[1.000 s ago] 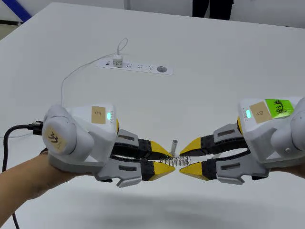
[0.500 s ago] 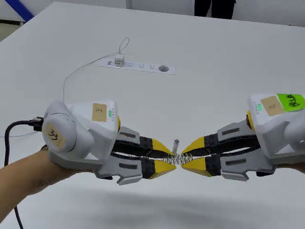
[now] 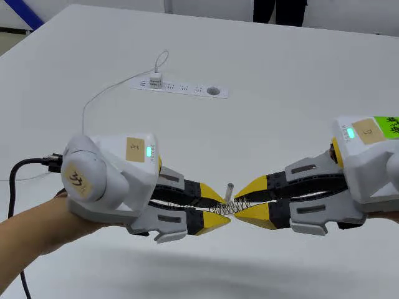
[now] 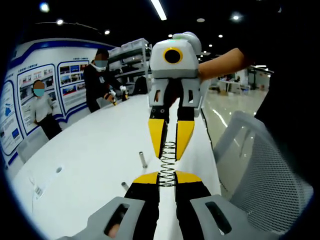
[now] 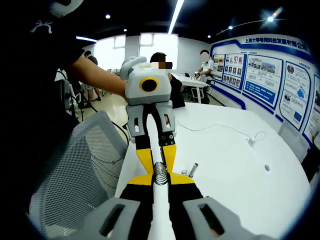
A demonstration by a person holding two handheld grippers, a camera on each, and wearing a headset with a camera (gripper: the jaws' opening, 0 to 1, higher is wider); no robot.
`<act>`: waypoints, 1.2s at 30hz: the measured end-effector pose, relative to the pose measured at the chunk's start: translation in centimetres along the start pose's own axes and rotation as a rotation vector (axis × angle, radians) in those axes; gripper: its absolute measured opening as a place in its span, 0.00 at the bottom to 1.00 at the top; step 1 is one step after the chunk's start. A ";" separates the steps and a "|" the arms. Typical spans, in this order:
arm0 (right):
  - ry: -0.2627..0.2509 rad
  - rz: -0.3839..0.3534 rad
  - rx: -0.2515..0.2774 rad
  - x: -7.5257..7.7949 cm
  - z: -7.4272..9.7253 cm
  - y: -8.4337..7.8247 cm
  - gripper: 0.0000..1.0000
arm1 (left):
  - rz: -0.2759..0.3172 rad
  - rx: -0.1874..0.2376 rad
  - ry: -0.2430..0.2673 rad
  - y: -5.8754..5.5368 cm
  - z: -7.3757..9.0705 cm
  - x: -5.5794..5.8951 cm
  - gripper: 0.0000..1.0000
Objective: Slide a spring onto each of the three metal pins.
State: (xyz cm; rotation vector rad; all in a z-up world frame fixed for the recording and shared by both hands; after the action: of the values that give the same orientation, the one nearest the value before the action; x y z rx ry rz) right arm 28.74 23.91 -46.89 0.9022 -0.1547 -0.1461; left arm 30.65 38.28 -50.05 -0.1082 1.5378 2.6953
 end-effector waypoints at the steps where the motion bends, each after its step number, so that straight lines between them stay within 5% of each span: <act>1: 0.001 0.000 0.003 0.0 0.0 0.1 0.10 | -0.002 -0.002 0.000 0.0 0.0 0.0 0.10; 19: -0.003 -0.042 0.099 0.0 -0.6 2.1 0.10 | 0.047 0.030 0.011 0.3 -0.2 -0.1 0.11; 30: -0.028 -0.051 0.099 0.5 -0.5 2.3 0.10 | 0.103 0.058 0.024 0.4 0.1 -0.6 0.13; 32: -0.032 -0.049 0.097 0.6 -0.5 2.3 0.10 | 0.133 0.089 0.027 0.6 0.3 -0.7 0.13; 36: -0.046 -0.051 0.104 0.8 -0.3 2.4 0.10 | 0.139 0.074 0.054 0.3 0.5 -1.1 0.19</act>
State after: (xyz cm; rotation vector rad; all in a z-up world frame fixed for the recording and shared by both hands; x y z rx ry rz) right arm 29.74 25.49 -45.11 1.0069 -0.1836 -0.2081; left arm 31.70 38.50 -49.44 -0.0748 1.7204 2.7562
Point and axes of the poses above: the centre of the closed fingertips' face, and the gripper's own axes: z roughly backward along the fingers, x roughly to its right, y roughly out of its top, the point moved 9 cm from there along z, roughly backward along the fingers, and after that the axes turned 7 degrees about -x, right-handed, at the moved point
